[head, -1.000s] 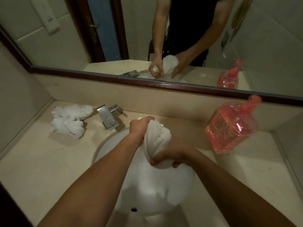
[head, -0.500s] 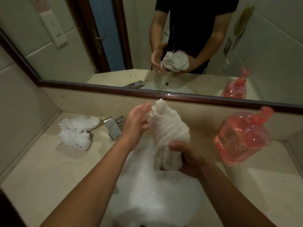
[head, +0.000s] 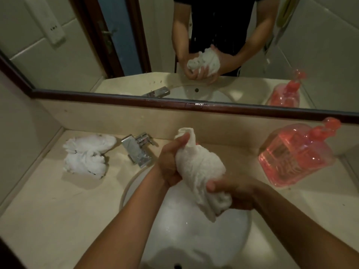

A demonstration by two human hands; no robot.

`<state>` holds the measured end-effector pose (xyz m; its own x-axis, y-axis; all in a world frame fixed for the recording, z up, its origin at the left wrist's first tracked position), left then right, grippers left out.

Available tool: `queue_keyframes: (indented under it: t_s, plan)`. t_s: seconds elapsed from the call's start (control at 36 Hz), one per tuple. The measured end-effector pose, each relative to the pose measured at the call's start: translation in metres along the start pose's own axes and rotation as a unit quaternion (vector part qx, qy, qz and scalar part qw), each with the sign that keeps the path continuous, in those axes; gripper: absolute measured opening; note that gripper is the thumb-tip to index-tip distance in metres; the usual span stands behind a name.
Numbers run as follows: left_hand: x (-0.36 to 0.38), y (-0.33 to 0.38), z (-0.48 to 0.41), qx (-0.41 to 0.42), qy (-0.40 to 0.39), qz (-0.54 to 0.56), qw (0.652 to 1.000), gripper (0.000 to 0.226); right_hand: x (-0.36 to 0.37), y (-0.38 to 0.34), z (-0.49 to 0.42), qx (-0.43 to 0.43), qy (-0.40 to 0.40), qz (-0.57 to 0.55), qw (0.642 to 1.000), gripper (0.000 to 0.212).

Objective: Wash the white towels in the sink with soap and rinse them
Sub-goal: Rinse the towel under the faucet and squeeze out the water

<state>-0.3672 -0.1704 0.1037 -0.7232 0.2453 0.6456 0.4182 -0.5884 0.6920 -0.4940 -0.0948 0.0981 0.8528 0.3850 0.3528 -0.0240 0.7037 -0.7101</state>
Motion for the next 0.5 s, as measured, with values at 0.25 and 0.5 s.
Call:
queue_keyframes:
  t_s: [0.25,0.5]
  plan:
    - [-0.021,0.002,-0.02,0.072,0.224,-0.22,0.947,0.038,-0.013,-0.013,-0.017,0.02,0.25,0.207,0.946,0.117]
    - [-0.006,0.015,-0.018,0.156,0.335,-0.315,0.874,0.037,-0.012,-0.024,-0.028,-0.172,0.295,0.227,0.912,0.039]
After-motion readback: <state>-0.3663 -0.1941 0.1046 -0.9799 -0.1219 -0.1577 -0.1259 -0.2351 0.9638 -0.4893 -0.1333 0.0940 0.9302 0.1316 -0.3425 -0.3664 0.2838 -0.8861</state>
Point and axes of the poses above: each hand's wrist, its own z-axis away from the middle knuckle, its own x-axis out of the palm, y = z × x, the point moved 6 cm from there along -z, towards the middle knuckle, and after that the axes turned 1 degree about x, right-handed, at the moved point
